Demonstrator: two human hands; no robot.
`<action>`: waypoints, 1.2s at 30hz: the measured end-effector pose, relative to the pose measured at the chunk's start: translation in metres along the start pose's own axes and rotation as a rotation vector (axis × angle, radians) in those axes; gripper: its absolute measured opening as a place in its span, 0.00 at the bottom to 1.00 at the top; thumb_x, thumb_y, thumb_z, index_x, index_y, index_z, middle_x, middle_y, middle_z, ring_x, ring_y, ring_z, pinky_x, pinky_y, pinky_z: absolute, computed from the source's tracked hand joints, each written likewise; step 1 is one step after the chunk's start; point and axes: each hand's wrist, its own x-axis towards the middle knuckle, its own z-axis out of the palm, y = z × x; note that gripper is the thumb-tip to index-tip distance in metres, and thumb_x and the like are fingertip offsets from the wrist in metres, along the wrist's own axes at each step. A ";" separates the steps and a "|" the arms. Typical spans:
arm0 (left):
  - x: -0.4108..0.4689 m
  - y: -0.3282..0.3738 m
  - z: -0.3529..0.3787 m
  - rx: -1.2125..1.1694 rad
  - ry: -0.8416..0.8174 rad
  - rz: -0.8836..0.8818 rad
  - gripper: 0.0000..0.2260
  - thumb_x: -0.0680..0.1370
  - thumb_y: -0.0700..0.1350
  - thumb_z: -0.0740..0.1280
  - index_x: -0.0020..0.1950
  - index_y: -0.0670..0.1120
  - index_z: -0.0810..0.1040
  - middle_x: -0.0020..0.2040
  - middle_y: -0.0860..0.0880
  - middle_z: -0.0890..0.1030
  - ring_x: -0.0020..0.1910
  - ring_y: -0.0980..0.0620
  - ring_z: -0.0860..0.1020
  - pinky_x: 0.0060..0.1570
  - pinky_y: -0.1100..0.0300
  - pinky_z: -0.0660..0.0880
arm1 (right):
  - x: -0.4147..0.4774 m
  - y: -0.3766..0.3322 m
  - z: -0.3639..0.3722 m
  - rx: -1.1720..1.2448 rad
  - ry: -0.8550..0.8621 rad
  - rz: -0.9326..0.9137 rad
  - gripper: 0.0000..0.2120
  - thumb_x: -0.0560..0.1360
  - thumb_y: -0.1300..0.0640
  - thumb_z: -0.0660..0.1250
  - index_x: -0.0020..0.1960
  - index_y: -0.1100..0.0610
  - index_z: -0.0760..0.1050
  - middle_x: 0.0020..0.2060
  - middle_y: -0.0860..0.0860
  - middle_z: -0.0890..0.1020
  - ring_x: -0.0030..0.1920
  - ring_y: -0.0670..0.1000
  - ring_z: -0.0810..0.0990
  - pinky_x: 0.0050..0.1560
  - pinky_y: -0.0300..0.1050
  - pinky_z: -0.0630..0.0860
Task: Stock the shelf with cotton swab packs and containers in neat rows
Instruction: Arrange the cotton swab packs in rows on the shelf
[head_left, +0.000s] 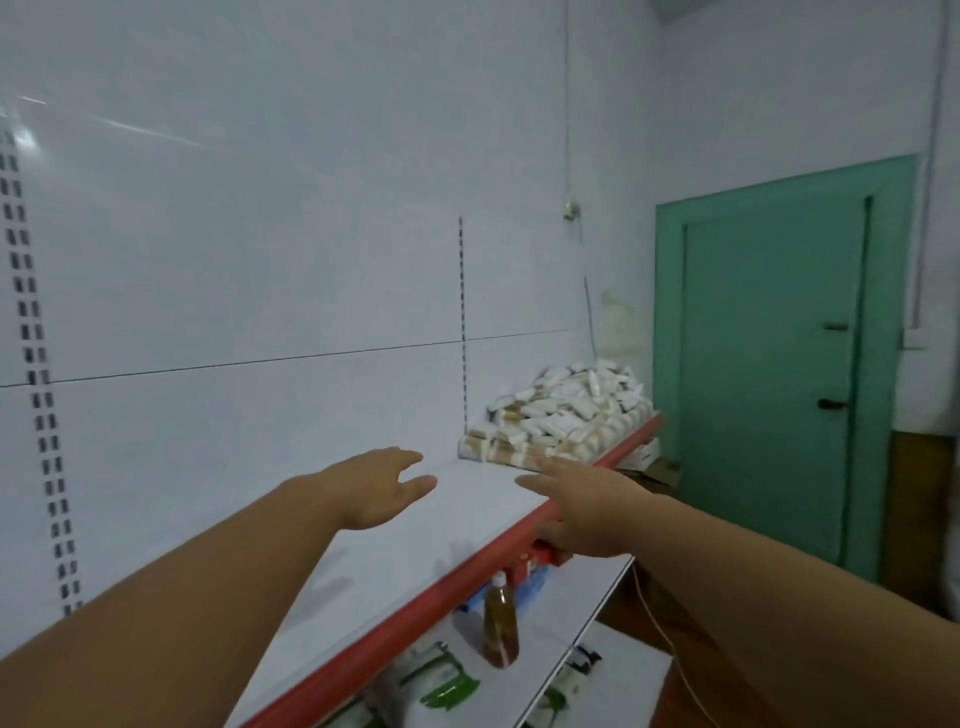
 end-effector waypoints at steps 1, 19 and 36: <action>0.019 0.010 0.007 -0.003 -0.006 0.028 0.28 0.81 0.62 0.51 0.78 0.52 0.54 0.79 0.51 0.53 0.78 0.53 0.51 0.74 0.56 0.48 | 0.001 0.021 0.005 0.002 -0.001 0.001 0.31 0.78 0.41 0.58 0.77 0.44 0.50 0.78 0.49 0.50 0.77 0.53 0.51 0.73 0.54 0.55; 0.458 0.144 0.051 -0.041 -0.051 0.238 0.30 0.81 0.62 0.52 0.79 0.50 0.53 0.79 0.51 0.54 0.77 0.51 0.55 0.73 0.57 0.53 | 0.172 0.364 0.026 0.018 0.114 0.249 0.22 0.77 0.44 0.61 0.69 0.45 0.66 0.63 0.47 0.74 0.63 0.50 0.71 0.62 0.45 0.67; 0.675 0.193 0.046 0.066 -0.009 -0.112 0.21 0.79 0.59 0.61 0.70 0.53 0.70 0.67 0.51 0.74 0.55 0.56 0.73 0.56 0.63 0.68 | 0.402 0.601 0.065 0.700 0.180 0.062 0.08 0.77 0.50 0.66 0.51 0.52 0.81 0.48 0.47 0.84 0.46 0.45 0.82 0.51 0.43 0.78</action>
